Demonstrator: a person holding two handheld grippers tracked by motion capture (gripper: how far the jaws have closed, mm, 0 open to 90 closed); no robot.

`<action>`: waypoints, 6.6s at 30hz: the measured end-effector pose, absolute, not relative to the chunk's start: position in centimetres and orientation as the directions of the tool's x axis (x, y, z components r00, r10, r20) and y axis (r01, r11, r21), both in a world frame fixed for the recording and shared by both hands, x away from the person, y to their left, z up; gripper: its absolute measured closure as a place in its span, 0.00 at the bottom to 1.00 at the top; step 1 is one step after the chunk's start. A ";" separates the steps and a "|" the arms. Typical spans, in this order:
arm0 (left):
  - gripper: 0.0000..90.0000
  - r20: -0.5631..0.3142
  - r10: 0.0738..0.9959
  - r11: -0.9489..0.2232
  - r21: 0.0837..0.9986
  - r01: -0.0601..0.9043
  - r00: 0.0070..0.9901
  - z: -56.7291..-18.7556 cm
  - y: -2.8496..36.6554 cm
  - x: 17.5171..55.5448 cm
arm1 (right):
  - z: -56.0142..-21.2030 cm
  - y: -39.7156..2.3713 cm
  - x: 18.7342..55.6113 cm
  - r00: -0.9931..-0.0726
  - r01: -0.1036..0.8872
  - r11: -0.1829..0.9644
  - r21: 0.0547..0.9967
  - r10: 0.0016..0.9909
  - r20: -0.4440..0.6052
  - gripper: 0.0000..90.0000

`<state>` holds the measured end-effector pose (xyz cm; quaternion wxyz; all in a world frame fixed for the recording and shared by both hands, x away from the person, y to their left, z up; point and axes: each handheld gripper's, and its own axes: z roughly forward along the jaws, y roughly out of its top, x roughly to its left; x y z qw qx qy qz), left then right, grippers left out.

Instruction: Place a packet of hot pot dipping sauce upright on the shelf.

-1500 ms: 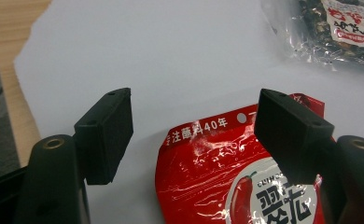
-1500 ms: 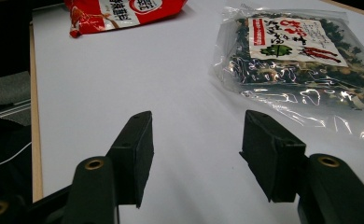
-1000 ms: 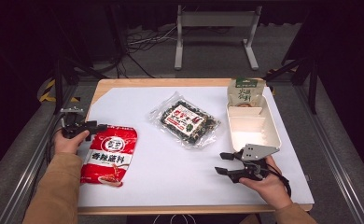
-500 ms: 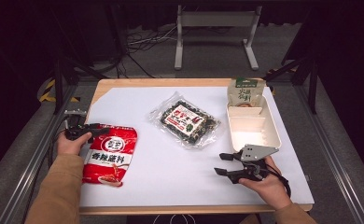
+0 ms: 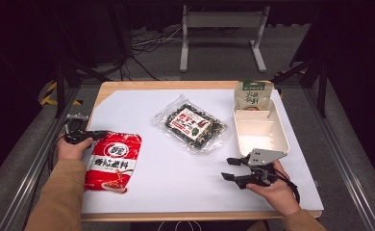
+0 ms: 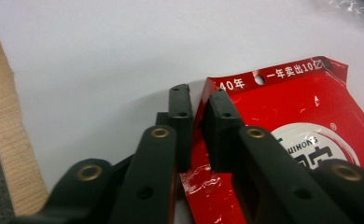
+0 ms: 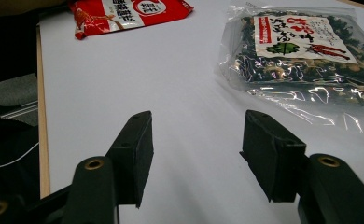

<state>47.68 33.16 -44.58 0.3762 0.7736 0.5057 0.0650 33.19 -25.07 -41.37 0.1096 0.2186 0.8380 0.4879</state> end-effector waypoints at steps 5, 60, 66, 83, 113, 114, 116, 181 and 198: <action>1.00 -0.253 0.832 -0.224 0.660 0.717 0.493 -44.0 33.0 47.4 | -41.4 -25.1 33.2 -0.880 0.259 0.429 0.866 0.474 0.028 0.48; 1.00 0.017 0.765 -0.359 0.841 0.405 0.644 -29.4 27.6 37.1 | -40.8 -24.9 32.9 -0.870 0.300 0.412 0.861 0.488 0.070 0.58; 1.00 0.006 0.745 -0.344 0.859 0.378 0.667 -29.0 27.7 36.1 | -40.6 -24.7 32.7 -0.873 0.288 0.408 0.866 0.484 0.062 0.58; 1.00 0.112 0.594 -0.429 0.881 0.196 0.796 -26.4 24.2 31.1 | -40.0 -23.7 31.9 -0.893 0.250 0.421 0.872 0.448 0.040 0.59; 1.00 0.059 0.336 -0.329 0.943 0.059 0.940 -26.2 13.8 31.3 | -38.4 -22.1 32.0 -0.910 0.230 0.365 0.902 0.408 0.067 0.49; 1.00 0.045 0.327 -0.320 0.945 0.066 0.944 -26.2 13.5 31.3 | -38.4 -22.0 32.1 -0.911 0.225 0.363 0.904 0.408 0.063 0.48; 1.00 0.049 0.312 -0.320 0.946 0.056 0.949 -26.3 12.9 31.5 | -38.4 -22.0 32.2 -0.909 0.222 0.363 0.905 0.412 0.058 0.47; 0.74 0.017 0.344 -0.256 0.964 0.076 0.939 -27.1 10.4 32.2 | -37.0 -22.3 32.5 -0.976 0.152 0.469 0.870 0.212 0.055 0.99; 0.54 -0.003 0.399 -0.256 0.960 0.114 0.917 -28.1 11.5 33.0 | -32.1 -25.8 33.9 -0.963 0.163 0.509 0.845 0.270 0.023 0.99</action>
